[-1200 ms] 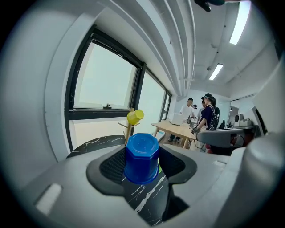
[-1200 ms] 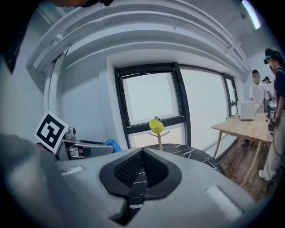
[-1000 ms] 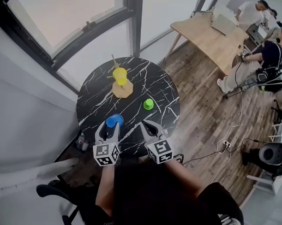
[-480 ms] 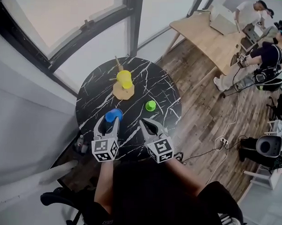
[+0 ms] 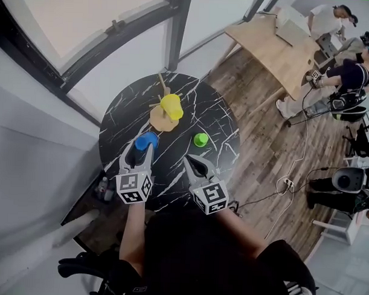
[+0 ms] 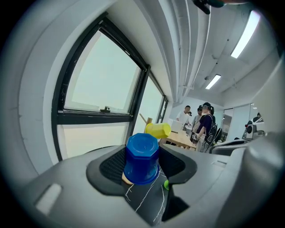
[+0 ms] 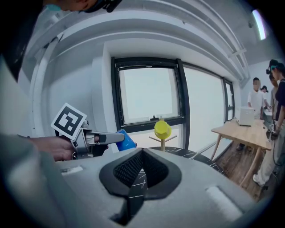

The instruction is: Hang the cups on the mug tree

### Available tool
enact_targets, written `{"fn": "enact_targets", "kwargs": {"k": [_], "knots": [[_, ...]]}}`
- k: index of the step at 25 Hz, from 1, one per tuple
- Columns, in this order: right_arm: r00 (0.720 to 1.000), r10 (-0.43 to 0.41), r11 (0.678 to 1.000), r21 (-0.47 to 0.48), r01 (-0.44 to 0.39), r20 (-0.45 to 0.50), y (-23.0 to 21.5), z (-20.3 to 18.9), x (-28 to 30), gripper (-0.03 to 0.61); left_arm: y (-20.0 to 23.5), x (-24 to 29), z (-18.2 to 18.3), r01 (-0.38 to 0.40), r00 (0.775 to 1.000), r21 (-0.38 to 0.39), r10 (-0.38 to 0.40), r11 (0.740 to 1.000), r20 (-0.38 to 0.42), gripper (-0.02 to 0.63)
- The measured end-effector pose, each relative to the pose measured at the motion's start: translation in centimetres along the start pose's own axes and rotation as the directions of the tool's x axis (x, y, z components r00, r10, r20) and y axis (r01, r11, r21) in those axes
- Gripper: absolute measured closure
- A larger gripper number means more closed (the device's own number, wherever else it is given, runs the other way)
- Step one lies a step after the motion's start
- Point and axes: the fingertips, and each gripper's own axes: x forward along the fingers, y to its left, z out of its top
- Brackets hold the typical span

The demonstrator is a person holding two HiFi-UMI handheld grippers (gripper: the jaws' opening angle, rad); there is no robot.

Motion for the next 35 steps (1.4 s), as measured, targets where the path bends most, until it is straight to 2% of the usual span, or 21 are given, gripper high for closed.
{"fn": "enact_targets", "kwargs": {"k": [21, 25, 35], "knots": [[0.99, -0.136, 0.99, 0.016, 0.137, -0.046, 0.7, -0.5, 3.3, 0.578, 3.4, 7.5, 3.2, 0.114, 0.993, -0.031, -0.113, 0.993, 0.034, 0.38], [0.987, -0.152, 0.988, 0.012, 0.153, -0.058, 0.5, -0.6, 3.6, 0.578, 4.0, 8.7, 3.2, 0.11, 0.993, -0.017, -0.11, 0.994, 0.031, 0.38], [0.983, -0.153, 0.988, 0.018, 0.155, -0.099, 0.4, -1.5, 5.2, 0.578, 5.1, 12.4, 2.6, 0.126, 0.992, -0.077, -0.125, 0.989, 0.019, 0.38]]}}
